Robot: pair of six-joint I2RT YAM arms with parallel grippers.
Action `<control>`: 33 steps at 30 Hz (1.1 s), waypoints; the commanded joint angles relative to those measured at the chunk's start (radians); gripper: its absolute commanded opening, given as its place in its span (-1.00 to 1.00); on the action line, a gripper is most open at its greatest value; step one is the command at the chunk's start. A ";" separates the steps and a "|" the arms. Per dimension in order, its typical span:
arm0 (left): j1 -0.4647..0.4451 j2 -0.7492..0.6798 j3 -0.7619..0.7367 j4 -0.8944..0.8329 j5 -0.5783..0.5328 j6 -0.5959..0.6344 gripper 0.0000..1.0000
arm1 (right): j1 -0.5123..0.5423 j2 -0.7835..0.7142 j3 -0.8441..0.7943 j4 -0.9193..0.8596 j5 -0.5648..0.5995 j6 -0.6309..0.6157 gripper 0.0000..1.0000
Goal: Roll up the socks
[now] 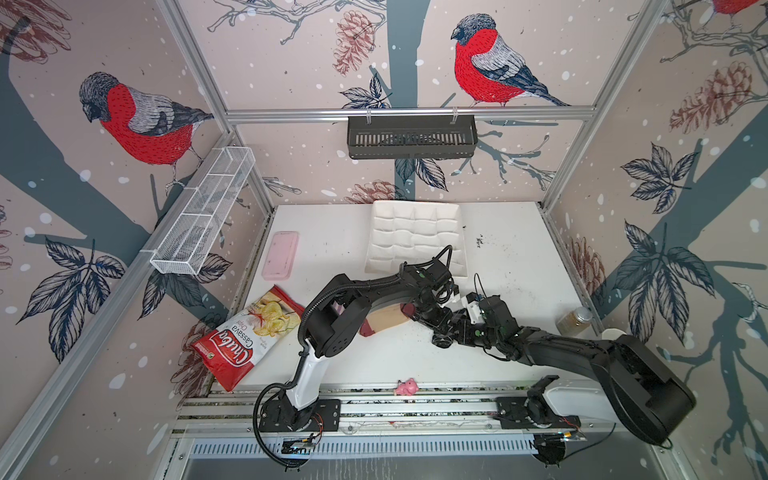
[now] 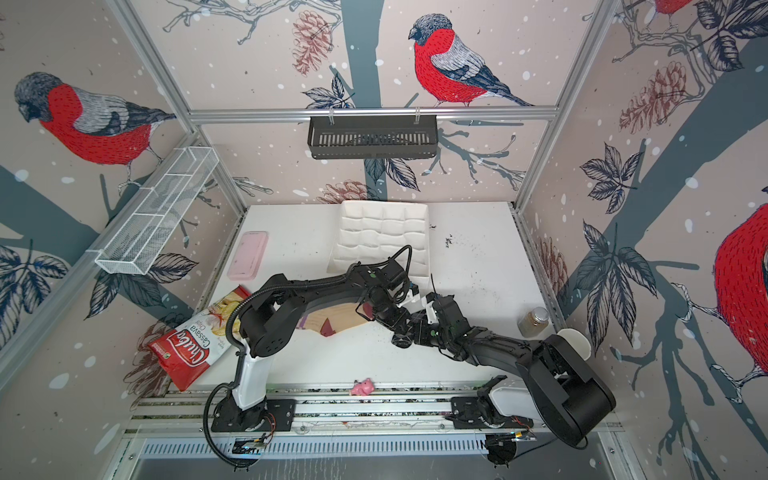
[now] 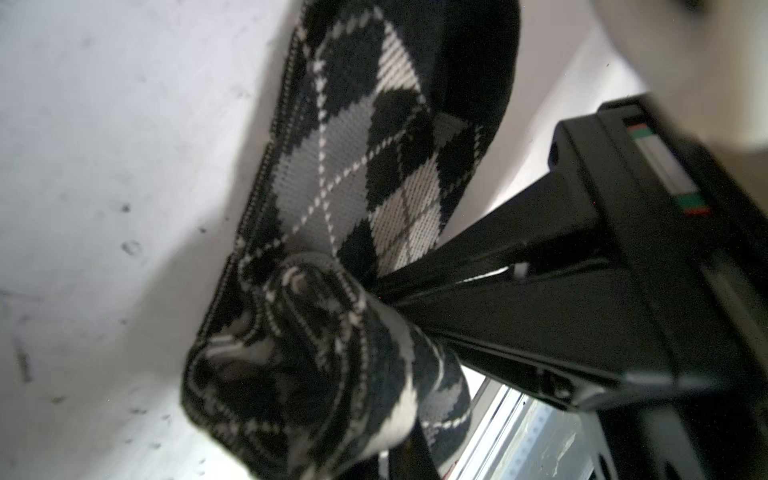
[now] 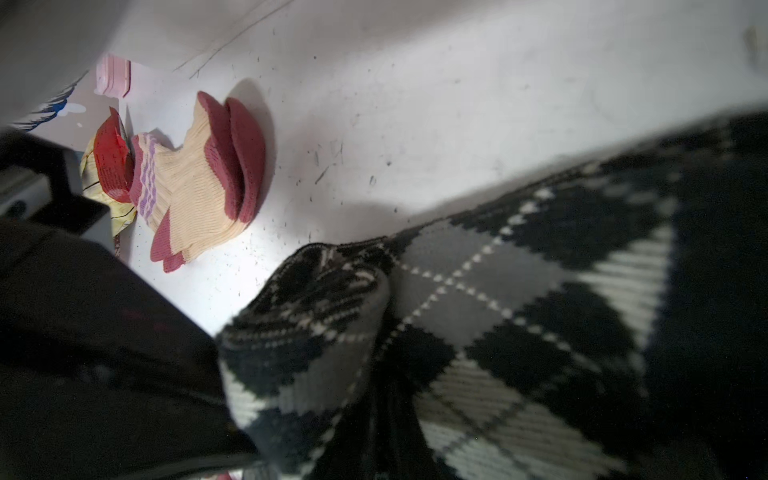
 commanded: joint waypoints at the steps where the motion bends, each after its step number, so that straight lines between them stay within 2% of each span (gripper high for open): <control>1: 0.011 0.002 -0.035 0.118 -0.068 -0.043 -1.00 | 0.000 -0.009 -0.003 -0.033 -0.002 0.002 -0.74; 8: 0.022 -0.008 -0.064 0.190 -0.084 -0.090 -1.00 | 0.002 -0.014 -0.010 -0.044 -0.004 0.009 -0.71; 12: 0.022 0.024 -0.053 0.176 -0.092 -0.086 -1.00 | -0.004 -0.057 -0.009 -0.079 0.016 0.008 -0.53; 19: 0.022 0.050 -0.055 0.172 -0.093 -0.083 -1.00 | -0.024 -0.145 0.003 -0.142 0.038 0.002 -0.39; 23: 0.022 0.040 -0.052 0.169 -0.092 -0.081 -1.00 | -0.032 -0.142 0.005 -0.151 0.039 -0.006 -0.39; 27: 0.021 0.002 -0.063 0.162 -0.085 -0.079 -1.00 | -0.035 -0.135 0.002 -0.138 0.038 -0.006 -0.52; 33: 0.021 -0.057 -0.074 0.097 -0.110 -0.055 -1.00 | -0.041 -0.161 0.033 -0.165 0.037 -0.018 -0.47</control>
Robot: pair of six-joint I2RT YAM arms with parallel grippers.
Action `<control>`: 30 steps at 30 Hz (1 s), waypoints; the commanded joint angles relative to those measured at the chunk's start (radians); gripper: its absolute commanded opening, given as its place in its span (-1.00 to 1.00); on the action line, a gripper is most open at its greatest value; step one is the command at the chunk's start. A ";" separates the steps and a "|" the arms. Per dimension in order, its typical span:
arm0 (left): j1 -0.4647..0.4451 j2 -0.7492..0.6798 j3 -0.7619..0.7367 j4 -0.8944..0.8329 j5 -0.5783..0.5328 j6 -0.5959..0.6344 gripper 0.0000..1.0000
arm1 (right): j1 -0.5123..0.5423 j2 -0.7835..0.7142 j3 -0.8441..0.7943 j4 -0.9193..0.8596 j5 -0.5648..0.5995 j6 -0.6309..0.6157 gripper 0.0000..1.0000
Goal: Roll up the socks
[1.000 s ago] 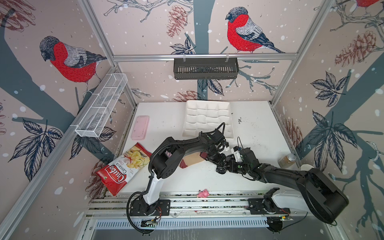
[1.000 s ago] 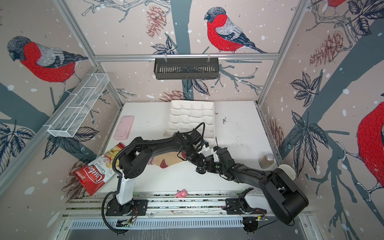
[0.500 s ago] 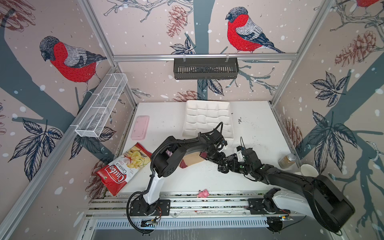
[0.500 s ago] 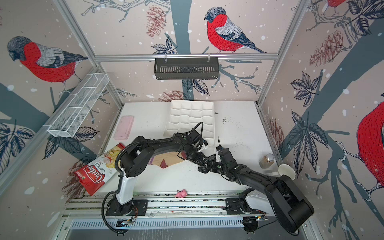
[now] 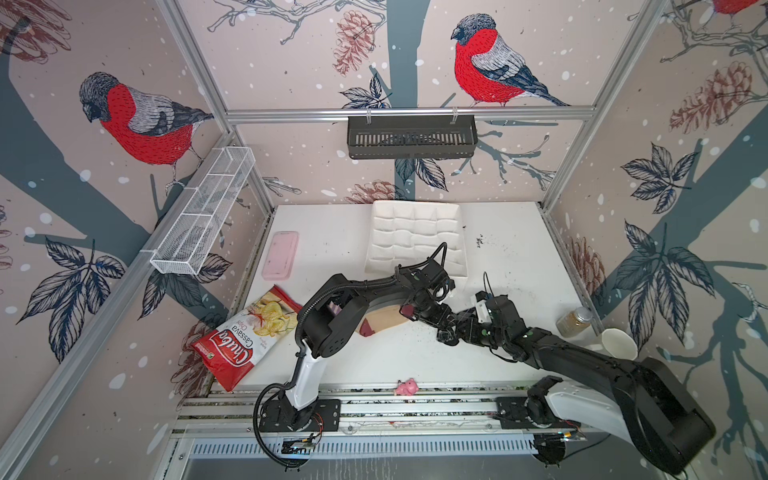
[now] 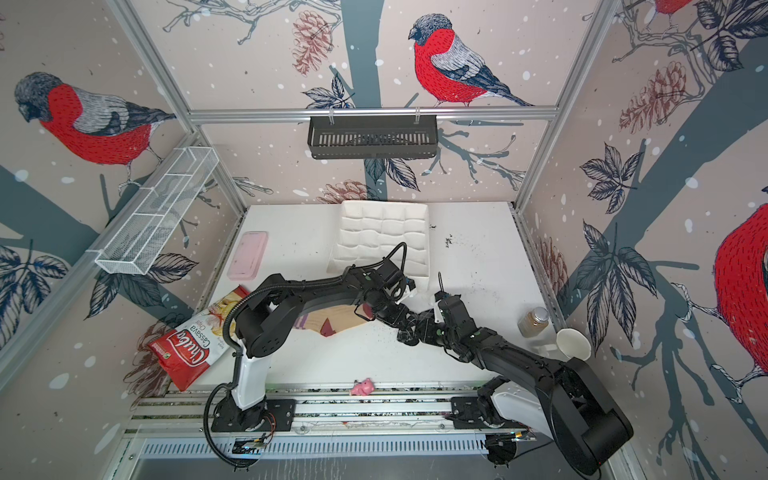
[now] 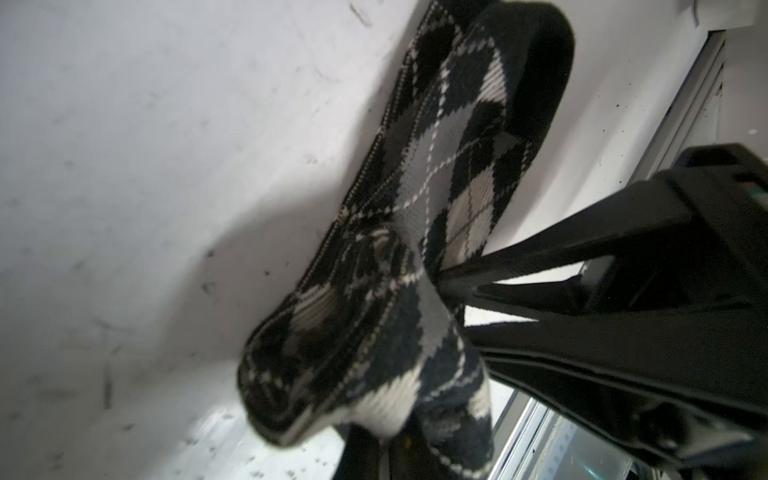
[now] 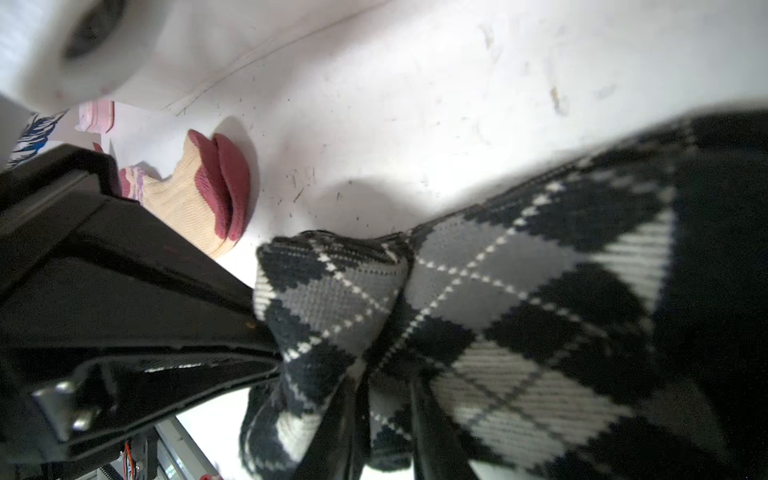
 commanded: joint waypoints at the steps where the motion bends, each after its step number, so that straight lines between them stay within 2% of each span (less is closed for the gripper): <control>1: 0.001 -0.026 -0.008 -0.046 -0.055 0.024 -1.00 | -0.004 -0.017 0.024 -0.013 -0.020 -0.028 -0.47; 7: -0.002 -0.047 -0.016 -0.104 -0.065 0.051 -1.00 | -0.016 -0.016 0.045 -0.037 -0.015 -0.048 -0.47; 12: -0.002 -0.056 -0.018 -0.128 -0.074 0.063 -1.00 | -0.019 0.025 0.064 -0.008 -0.015 -0.061 -0.61; 19: -0.002 -0.061 0.003 -0.143 -0.057 0.073 -0.99 | -0.017 0.104 0.072 0.077 -0.071 -0.051 -0.71; 30: -0.003 -0.067 0.015 -0.113 0.062 0.084 -0.74 | 0.005 0.190 0.074 0.176 -0.126 -0.023 -0.75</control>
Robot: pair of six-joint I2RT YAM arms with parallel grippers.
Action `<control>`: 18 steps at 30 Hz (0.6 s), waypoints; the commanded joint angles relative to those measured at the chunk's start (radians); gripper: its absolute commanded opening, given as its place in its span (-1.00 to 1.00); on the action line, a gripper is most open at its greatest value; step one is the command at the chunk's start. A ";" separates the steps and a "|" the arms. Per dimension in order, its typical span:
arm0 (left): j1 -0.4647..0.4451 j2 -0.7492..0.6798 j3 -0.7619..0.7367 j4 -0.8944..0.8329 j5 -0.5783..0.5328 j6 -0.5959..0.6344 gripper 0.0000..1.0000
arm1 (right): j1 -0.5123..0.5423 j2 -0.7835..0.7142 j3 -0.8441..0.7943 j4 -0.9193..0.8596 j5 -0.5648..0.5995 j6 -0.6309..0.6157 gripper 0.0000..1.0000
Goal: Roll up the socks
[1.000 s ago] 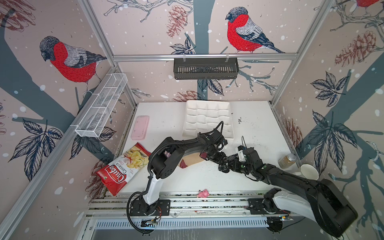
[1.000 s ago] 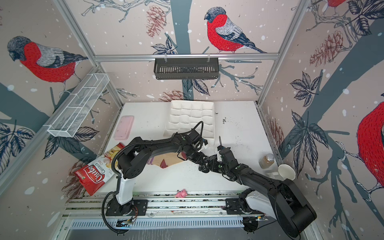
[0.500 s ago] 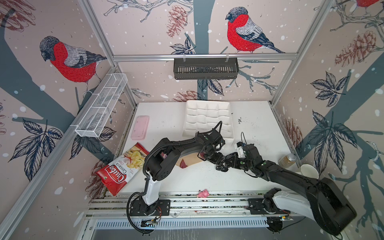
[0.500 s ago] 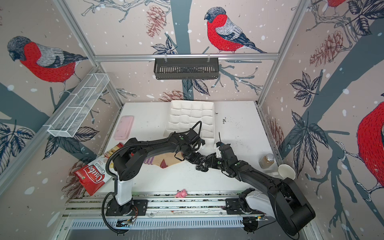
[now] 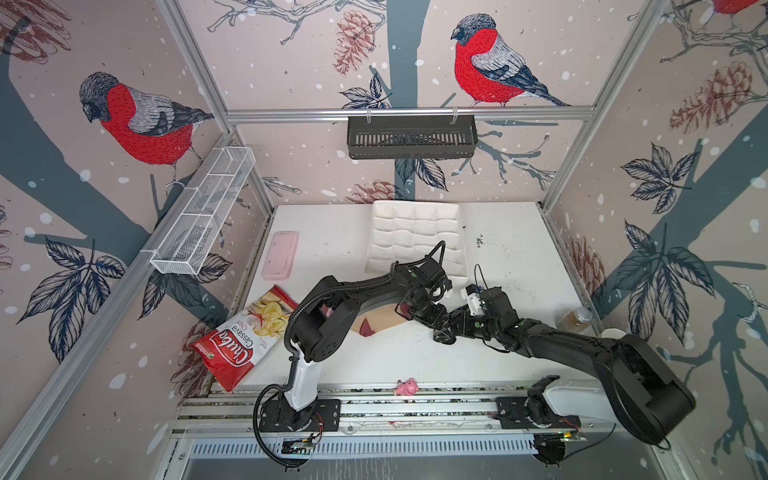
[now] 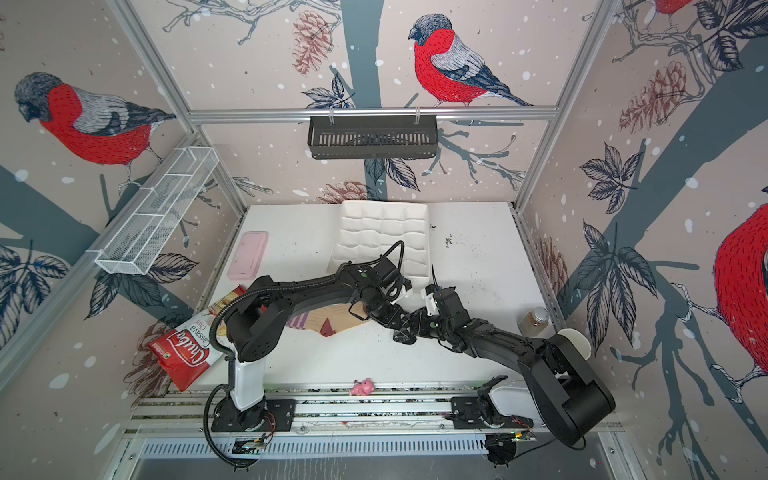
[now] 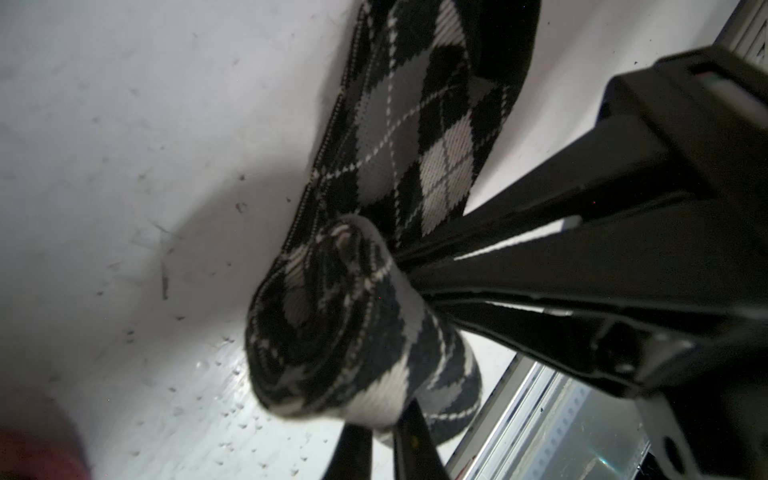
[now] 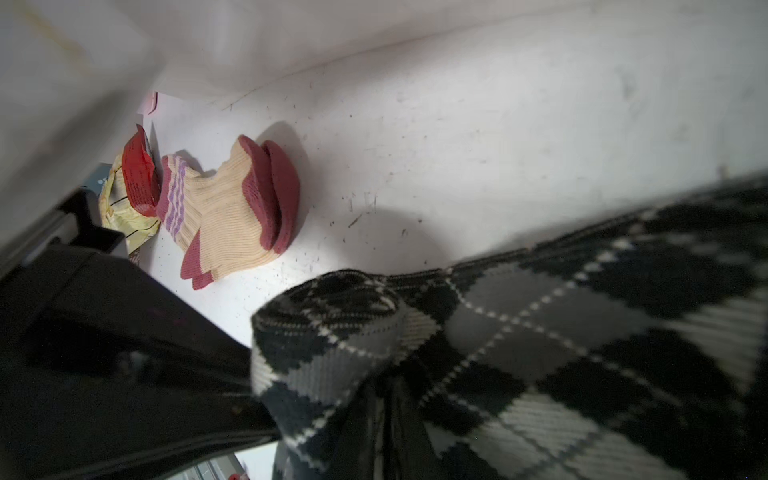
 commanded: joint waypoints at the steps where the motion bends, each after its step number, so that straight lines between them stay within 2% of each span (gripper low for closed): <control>1: -0.002 -0.016 0.005 0.017 0.072 0.024 -0.73 | 0.004 0.030 0.010 0.067 -0.035 0.017 -0.76; 7: -0.002 -0.015 -0.001 0.053 0.112 0.020 -0.70 | 0.013 0.101 0.011 0.136 -0.091 0.032 -0.77; 12: -0.002 0.028 0.009 0.094 0.117 0.008 -0.71 | 0.025 0.138 0.025 0.115 -0.096 0.018 -0.78; 18: -0.004 0.072 0.011 0.135 0.083 -0.013 -0.82 | 0.053 0.164 0.038 0.094 -0.096 0.012 -0.79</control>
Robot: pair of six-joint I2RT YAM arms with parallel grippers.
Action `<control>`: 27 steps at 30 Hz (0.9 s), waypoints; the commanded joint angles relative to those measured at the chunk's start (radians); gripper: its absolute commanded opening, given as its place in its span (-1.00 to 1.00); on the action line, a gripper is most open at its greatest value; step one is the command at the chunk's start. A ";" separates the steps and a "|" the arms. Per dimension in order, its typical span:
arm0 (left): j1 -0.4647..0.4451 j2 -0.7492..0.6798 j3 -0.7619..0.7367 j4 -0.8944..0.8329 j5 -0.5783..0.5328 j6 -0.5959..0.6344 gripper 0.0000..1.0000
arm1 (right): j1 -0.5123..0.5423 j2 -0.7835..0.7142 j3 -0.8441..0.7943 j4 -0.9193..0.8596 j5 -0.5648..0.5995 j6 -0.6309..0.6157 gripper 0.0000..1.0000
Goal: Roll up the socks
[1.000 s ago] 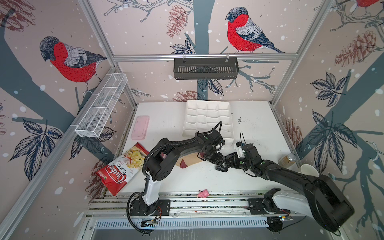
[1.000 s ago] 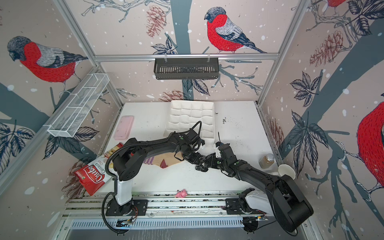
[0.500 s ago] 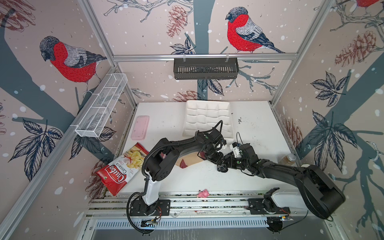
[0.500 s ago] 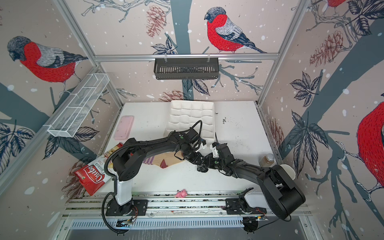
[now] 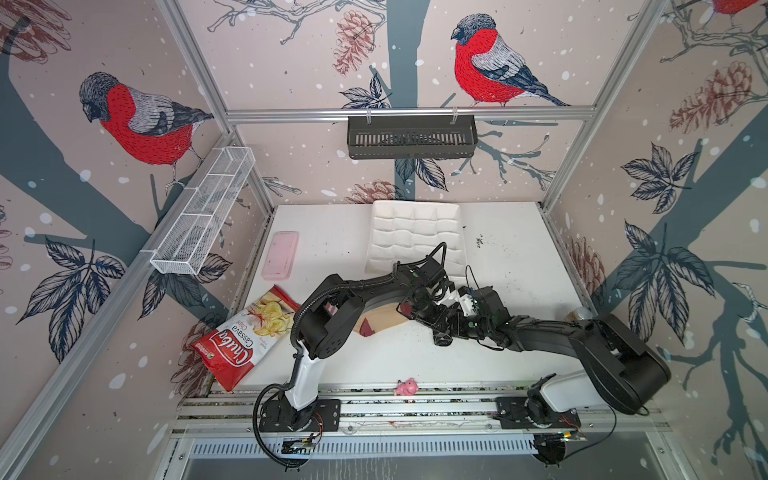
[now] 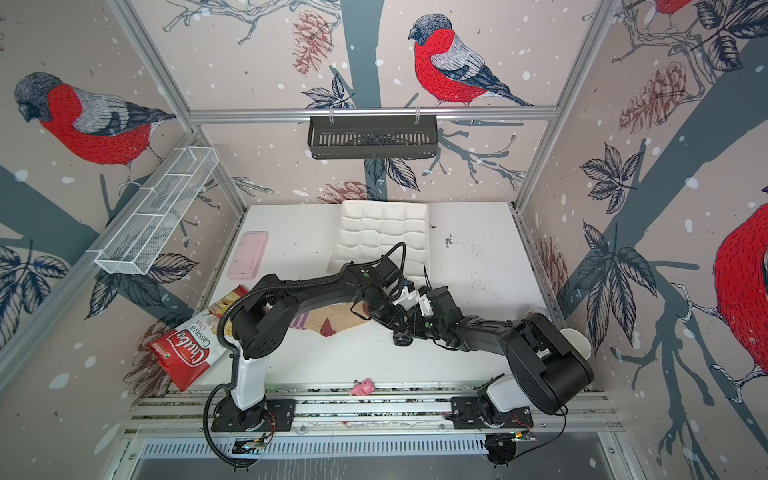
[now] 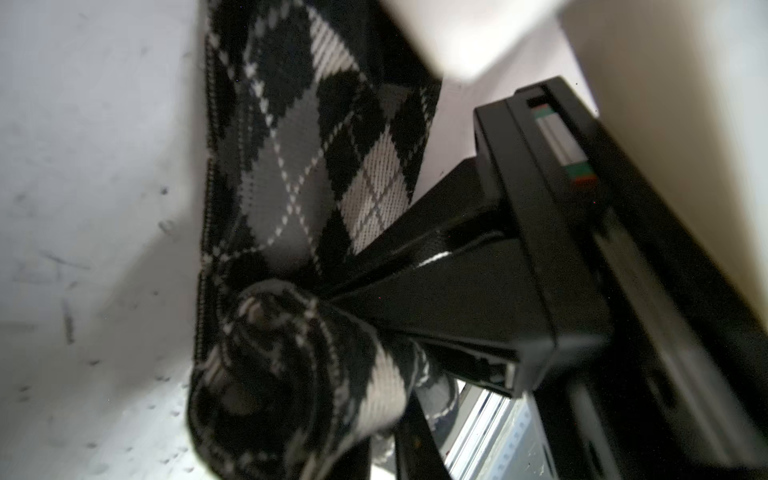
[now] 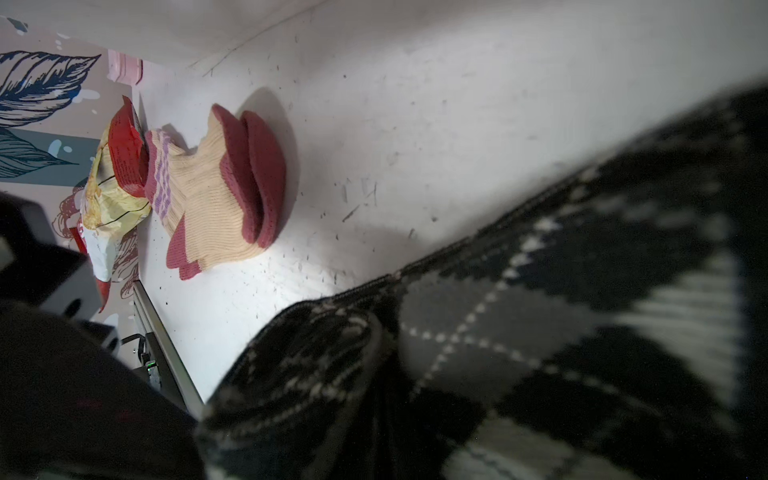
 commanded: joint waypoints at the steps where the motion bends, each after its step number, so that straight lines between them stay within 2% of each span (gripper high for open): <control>1: -0.003 0.022 -0.012 0.122 -0.029 -0.011 -0.87 | 0.026 0.011 0.009 -0.001 -0.037 0.009 -0.79; 4: 0.012 0.016 -0.045 0.151 -0.046 -0.023 -0.99 | 0.026 -0.005 0.011 -0.044 0.009 0.003 -0.62; 14: 0.034 -0.010 -0.107 0.203 -0.072 -0.046 -1.00 | 0.021 -0.012 0.029 -0.092 0.042 -0.011 -0.51; 21: 0.051 -0.057 -0.143 0.204 -0.074 -0.047 -1.00 | -0.013 -0.148 0.029 -0.143 0.057 -0.023 -0.44; 27: 0.054 -0.060 -0.130 0.168 -0.067 -0.027 -1.00 | -0.083 -0.254 0.032 -0.200 0.125 -0.063 -0.41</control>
